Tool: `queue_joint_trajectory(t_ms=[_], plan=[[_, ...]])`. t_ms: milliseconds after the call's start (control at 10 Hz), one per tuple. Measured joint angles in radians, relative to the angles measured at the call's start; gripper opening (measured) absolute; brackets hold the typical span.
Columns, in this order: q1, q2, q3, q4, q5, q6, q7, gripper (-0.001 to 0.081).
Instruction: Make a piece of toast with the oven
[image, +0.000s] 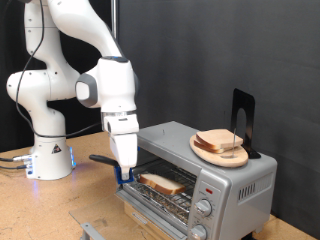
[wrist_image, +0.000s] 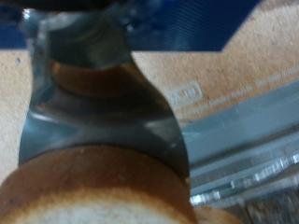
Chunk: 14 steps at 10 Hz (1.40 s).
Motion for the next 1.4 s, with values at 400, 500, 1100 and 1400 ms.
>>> queue_joint_trajectory(t_ms=[400, 500, 1100, 1400], plan=[[0.009, -0.003, 0.014, -0.015, 0.029, -0.008, -0.01, 0.04], [0.008, -0.006, 0.006, -0.028, 0.042, -0.009, -0.039, 0.04], [0.004, -0.063, -0.043, -0.083, 0.162, -0.005, -0.181, 0.04], [0.005, -0.066, -0.028, -0.083, 0.152, -0.003, -0.141, 0.04]])
